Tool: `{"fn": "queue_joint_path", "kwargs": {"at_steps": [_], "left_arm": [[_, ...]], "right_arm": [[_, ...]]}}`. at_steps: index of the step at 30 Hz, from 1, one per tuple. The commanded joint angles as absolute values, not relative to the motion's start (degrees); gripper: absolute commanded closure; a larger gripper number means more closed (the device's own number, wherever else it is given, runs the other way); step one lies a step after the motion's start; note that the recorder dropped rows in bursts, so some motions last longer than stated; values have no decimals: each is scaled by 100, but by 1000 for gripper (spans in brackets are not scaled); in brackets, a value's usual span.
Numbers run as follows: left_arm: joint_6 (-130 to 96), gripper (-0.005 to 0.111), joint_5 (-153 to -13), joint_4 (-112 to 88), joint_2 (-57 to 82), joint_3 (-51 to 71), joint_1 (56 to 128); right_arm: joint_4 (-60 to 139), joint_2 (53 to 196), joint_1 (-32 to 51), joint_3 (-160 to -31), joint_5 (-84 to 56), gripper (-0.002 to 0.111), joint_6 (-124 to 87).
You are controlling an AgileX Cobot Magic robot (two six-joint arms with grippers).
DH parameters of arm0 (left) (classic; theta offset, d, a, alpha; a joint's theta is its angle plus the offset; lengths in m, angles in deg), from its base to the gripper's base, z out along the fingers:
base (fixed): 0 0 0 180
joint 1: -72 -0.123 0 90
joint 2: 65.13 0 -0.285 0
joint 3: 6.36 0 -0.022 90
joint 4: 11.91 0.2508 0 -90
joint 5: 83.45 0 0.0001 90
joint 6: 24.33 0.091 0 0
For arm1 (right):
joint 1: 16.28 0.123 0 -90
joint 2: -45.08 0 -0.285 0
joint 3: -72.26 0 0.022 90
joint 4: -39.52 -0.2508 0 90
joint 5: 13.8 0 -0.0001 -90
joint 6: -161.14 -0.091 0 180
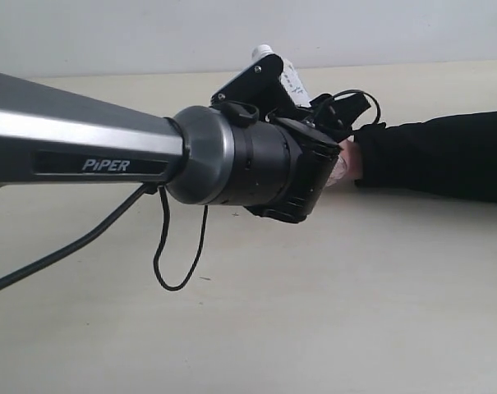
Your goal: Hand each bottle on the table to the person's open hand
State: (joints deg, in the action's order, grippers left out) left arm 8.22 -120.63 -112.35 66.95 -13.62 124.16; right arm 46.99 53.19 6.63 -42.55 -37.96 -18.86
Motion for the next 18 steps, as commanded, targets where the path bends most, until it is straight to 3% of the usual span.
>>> {"fn": "queue_joint_path", "kwargs": {"at_steps": [1,6,14,18], "left_arm": [[996,107,-11863,-11185,6751,-1399,12354],[1020,101,-11808,-11185,6783,-1399,12339],[997,48,-11768,-11185,6804,-1399,12339],[997,39,-11768,-11185,6804,-1399,12328]], "right_arm": [[4706,5287,640,-4294,-3772,100,-1886],[4706,5287,640,-4294,-3772,100,-1886],[4706,5287,640,-4294,-3772,100,-1918],[4706,5287,640,-4294,-3772,100,-1918]]}}
